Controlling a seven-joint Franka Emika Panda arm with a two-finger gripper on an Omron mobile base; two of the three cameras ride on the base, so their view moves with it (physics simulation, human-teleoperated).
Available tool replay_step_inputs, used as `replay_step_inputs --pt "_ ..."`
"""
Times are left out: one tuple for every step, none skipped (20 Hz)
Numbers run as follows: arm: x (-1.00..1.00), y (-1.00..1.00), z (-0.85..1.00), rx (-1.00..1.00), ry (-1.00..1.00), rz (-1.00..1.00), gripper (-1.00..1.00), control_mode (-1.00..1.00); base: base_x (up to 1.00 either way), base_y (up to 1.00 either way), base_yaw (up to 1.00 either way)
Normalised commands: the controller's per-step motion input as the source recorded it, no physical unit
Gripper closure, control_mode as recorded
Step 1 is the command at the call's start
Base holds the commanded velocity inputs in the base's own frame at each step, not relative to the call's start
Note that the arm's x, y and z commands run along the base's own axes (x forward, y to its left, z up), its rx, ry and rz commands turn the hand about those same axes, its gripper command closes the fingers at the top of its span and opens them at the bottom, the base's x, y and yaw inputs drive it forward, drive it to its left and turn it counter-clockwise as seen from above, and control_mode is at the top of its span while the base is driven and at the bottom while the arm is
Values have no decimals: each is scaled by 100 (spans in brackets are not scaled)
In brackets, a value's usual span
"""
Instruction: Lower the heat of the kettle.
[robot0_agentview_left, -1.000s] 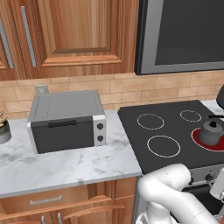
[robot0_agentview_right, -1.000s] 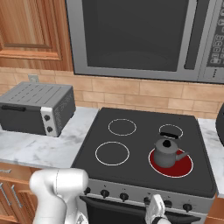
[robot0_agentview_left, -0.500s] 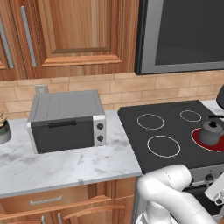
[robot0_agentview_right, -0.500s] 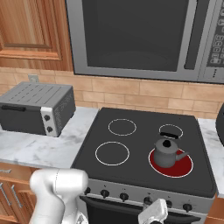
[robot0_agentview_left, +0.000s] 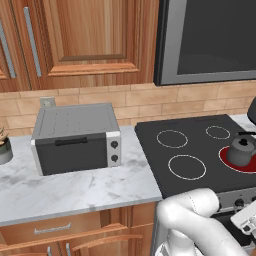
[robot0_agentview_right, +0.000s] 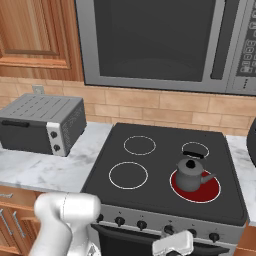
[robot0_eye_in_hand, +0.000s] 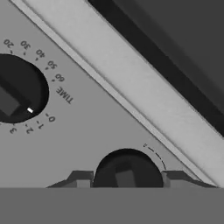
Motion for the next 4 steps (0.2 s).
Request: replay_step_inputs --pt "0 0 15 27 0 -17 100 -100 0 0 0" --pt "0 1 18 27 0 -17 100 -100 0 0 0" --pt "0 3 19 27 0 -17 100 -100 0 0 0" --pt "0 3 17 26 0 -17 100 -100 0 0 0"
